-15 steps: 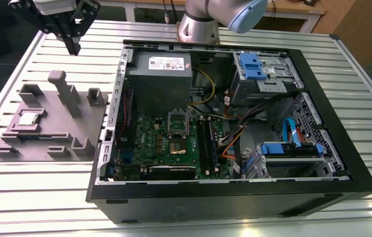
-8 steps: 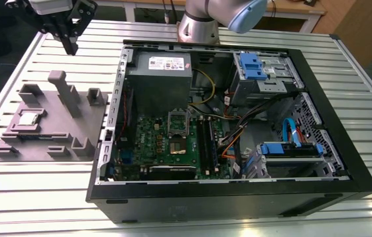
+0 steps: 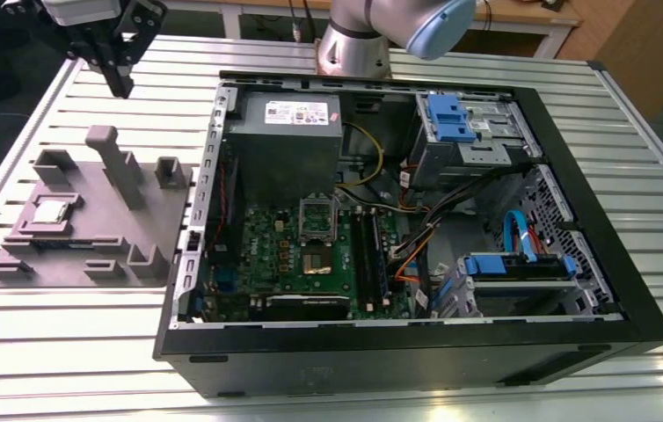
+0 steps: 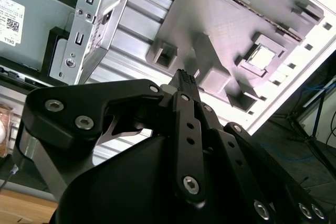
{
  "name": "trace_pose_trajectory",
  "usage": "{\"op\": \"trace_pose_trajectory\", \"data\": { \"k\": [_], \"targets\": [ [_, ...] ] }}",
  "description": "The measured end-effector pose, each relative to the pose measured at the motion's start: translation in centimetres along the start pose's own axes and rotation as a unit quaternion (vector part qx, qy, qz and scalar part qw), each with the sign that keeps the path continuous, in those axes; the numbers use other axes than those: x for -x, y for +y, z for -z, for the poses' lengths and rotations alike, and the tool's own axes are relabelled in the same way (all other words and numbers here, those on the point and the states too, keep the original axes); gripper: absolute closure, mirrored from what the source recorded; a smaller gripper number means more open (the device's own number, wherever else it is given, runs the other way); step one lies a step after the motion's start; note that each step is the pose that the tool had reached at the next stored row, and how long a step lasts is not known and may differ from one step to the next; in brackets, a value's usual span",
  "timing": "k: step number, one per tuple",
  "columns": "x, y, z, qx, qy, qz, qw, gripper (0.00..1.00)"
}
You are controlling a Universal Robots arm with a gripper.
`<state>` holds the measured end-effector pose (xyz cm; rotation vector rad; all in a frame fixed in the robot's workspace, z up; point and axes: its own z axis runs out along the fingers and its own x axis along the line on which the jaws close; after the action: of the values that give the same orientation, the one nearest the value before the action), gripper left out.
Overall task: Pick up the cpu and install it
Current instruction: 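Reach for the cpu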
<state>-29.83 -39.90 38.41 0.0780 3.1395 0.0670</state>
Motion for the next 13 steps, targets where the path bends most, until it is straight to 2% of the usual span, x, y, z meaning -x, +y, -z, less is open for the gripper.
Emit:
{"op": "trace_pose_trajectory", "data": {
  "k": [13],
  "targets": [
    [-0.59,-0.03,0.00,0.0000,0.0000,0.000,1.00000,0.90]
  ]
}}
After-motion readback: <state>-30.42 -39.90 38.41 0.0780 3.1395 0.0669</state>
